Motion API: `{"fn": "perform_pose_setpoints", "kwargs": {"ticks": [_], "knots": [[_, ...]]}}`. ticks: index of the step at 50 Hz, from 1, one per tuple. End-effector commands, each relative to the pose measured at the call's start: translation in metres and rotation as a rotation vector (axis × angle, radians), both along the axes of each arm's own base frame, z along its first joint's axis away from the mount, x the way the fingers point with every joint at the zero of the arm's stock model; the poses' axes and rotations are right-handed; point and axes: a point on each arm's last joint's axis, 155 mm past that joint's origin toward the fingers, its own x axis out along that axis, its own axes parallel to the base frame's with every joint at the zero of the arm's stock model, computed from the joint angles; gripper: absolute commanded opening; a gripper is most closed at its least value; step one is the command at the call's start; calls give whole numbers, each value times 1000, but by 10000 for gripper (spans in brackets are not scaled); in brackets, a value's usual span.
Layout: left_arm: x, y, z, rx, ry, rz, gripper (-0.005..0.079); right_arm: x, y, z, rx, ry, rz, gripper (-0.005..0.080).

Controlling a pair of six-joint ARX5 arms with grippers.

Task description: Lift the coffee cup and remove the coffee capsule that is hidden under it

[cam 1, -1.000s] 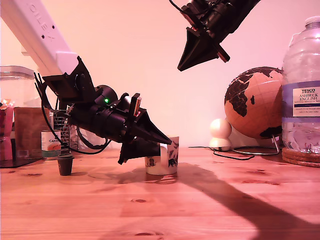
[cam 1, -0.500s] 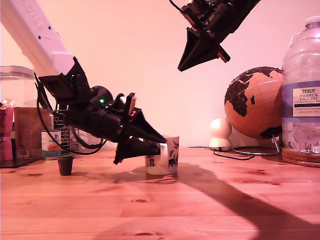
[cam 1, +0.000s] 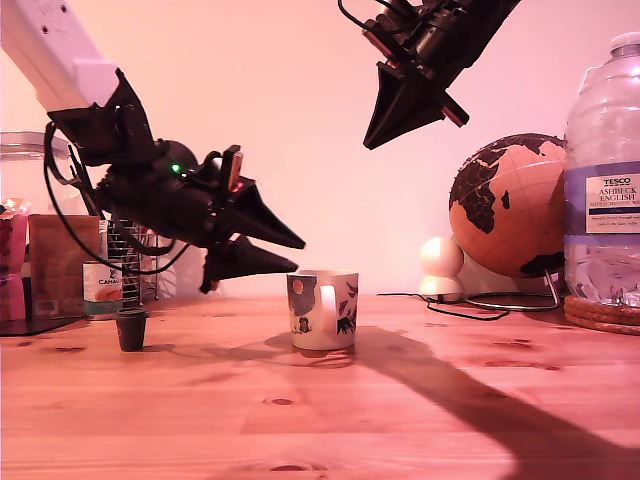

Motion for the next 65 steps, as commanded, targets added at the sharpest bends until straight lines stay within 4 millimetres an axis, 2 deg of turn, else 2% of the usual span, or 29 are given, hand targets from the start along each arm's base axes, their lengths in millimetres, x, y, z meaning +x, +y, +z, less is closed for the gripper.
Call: {"fn": "perform_pose_setpoints", "kwargs": {"ticks": [1,13,18,29,37,47,57,65], "knots": [[2,5,6,-4,-6,7,259,-3,5,-3,-4,11,9,-11],[4,20,-1,41,42,48,215,1,-2,-9,-54,14,-40,-10],[5,26,-3,82,8,52,214,1,-4,-12,-68,19,-50,-10],[17,43,15,210,-114,124,214,3,-7,-18,-114,28,-107,-8],[27,59,33,312,-203,196,215,4,-8,-23,-164,27,-151,41],[33,85,42,466,-265,284,215,2,-2,-34,-203,34,-151,79],[33,103,40,568,-273,330,215,2,1,-44,-230,54,-178,154],[29,105,36,593,-256,326,215,7,-3,-58,-272,58,-206,205]]}}
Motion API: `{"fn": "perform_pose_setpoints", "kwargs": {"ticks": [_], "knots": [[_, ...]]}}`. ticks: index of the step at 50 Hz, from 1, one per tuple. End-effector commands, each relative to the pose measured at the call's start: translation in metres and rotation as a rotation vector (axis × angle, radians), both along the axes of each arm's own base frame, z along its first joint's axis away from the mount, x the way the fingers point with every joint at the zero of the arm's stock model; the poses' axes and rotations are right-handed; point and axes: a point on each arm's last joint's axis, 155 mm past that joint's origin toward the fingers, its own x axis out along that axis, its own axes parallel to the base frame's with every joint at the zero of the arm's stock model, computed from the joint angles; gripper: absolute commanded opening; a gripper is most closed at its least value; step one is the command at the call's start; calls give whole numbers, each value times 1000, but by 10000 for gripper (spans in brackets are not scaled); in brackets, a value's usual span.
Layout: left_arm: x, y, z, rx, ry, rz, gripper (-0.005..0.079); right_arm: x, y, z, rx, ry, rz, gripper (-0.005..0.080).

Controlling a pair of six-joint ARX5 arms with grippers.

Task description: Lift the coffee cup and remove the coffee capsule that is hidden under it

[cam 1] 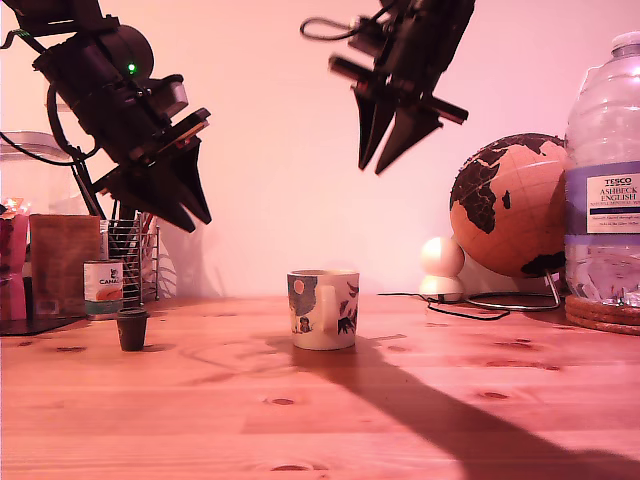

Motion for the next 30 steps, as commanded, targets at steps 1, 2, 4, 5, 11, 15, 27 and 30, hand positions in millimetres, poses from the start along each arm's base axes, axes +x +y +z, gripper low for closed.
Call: {"fn": "perform_pose_setpoints", "kwargs": {"ticks": [1,2,4,5,11,15,27,30], "knots": [[-1,-2,1,3,-8,-10,215,4,3,-26,-23,42,-3,209],[-1,-2,1,3,-8,-10,215,5,3,-28,-26,46,-5,215],[-1,-2,1,2,-8,-10,215,6,3,-34,-27,56,-13,225],[-1,-2,1,2,-9,-10,215,7,3,-37,-29,62,-15,232],[-3,-5,1,3,-5,-17,215,10,2,-58,-50,97,-33,289],[-3,-6,1,2,-7,-20,215,10,5,-69,-65,109,-32,316],[-4,-8,1,2,-7,-25,215,16,18,-86,-60,109,-33,339],[-4,-8,1,2,-7,-25,215,17,21,-85,-55,98,-29,339]]}}
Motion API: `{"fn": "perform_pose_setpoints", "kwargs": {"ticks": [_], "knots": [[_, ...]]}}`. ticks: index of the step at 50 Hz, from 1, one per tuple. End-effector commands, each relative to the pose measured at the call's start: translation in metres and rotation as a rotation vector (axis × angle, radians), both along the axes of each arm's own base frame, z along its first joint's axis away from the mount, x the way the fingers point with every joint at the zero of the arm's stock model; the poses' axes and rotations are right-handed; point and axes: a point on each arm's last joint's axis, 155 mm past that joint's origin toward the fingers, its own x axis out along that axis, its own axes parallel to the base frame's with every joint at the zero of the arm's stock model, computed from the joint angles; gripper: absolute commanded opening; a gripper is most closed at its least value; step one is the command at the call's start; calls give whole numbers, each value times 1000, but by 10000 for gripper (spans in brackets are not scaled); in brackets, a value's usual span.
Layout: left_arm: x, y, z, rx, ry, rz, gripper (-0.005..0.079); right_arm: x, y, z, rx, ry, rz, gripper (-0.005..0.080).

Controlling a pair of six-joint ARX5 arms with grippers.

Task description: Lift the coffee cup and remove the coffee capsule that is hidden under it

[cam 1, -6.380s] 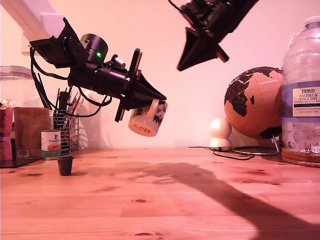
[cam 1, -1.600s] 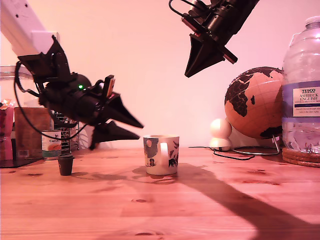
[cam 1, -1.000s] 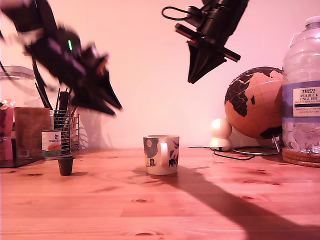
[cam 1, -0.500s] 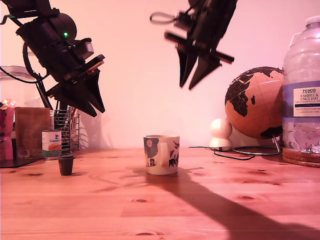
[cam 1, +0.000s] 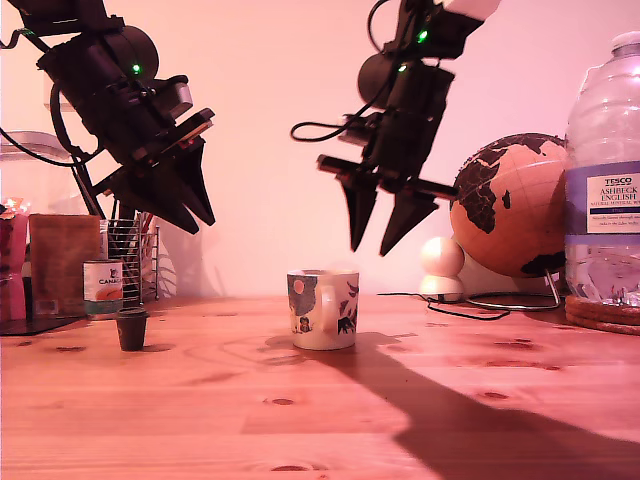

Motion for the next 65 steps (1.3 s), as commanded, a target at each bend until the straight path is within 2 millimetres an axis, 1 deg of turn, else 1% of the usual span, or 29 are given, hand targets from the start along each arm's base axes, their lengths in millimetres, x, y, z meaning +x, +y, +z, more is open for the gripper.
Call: {"fn": "perform_pose_setpoints", "kwargs": {"ticks": [1,6,12,18,31,47,56,59,62,65], "knots": [[-1,-2,1,2,-7,-12,215,0,11,-3,4,-11,17,339],[-2,-3,1,2,-7,-13,215,4,14,-1,14,-31,18,339],[-3,-5,1,2,-7,-18,215,5,14,-3,13,-29,17,339],[-3,-6,1,2,-7,-20,215,5,12,-12,-5,-15,11,339],[-4,-7,1,2,-6,-23,215,4,10,-45,-38,40,8,339],[-4,-8,1,2,-7,-25,215,3,9,-67,-50,76,-7,334],[-4,-8,1,1,-7,-25,215,3,10,-70,-49,83,-9,271],[-4,-8,1,1,-7,-25,215,3,10,-70,-48,83,-9,238],[-4,-8,1,1,-7,-26,215,2,10,-70,-49,85,-9,195],[-4,-8,1,1,-7,-26,215,2,10,-70,-49,86,-9,132]]}}
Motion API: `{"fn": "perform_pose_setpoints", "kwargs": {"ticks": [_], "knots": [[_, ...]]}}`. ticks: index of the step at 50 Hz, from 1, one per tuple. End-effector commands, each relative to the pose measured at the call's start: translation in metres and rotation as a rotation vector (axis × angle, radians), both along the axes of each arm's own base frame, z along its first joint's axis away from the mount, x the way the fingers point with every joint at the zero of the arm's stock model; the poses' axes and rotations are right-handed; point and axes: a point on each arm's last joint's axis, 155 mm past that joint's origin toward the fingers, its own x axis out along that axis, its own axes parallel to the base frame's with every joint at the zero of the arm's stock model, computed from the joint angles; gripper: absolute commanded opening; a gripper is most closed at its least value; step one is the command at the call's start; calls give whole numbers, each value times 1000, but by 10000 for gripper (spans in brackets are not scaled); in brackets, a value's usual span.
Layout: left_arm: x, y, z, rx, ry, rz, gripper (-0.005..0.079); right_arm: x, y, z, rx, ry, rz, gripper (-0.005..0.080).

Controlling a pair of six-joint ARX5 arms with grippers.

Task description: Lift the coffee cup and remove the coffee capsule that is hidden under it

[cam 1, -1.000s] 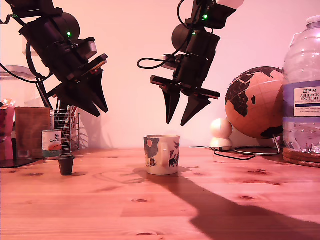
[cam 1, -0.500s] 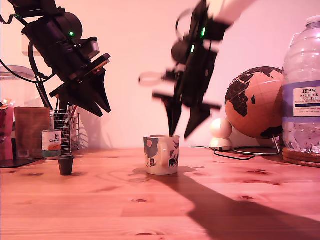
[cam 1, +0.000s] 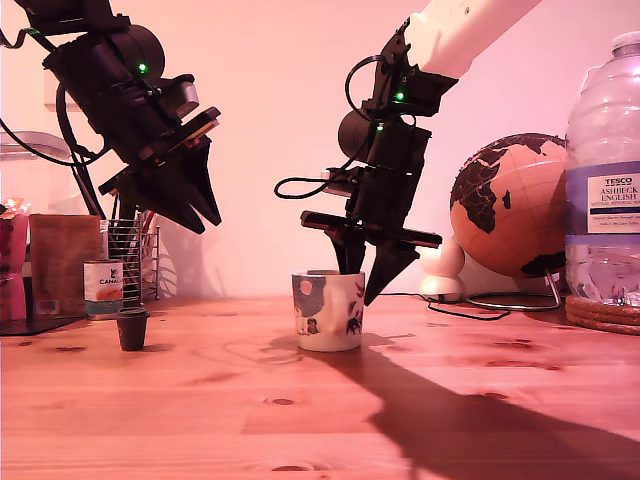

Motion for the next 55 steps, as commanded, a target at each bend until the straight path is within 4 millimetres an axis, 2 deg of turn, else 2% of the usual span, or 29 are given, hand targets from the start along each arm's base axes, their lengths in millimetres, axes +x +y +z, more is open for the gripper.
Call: {"fn": "perform_pose_setpoints", "kwargs": {"ticks": [1,5,38,55], "knots": [[-1,-2,1,1,-7,-10,215,-3,2,-11,-8,21,4,99],[-1,-2,1,0,-8,-11,215,-2,2,-11,-5,18,5,-18],[-2,-8,4,-33,-8,-30,217,-10,17,-3,173,105,14,-11],[-9,-34,13,-192,21,-110,219,6,6,14,365,149,-57,-11]]}}
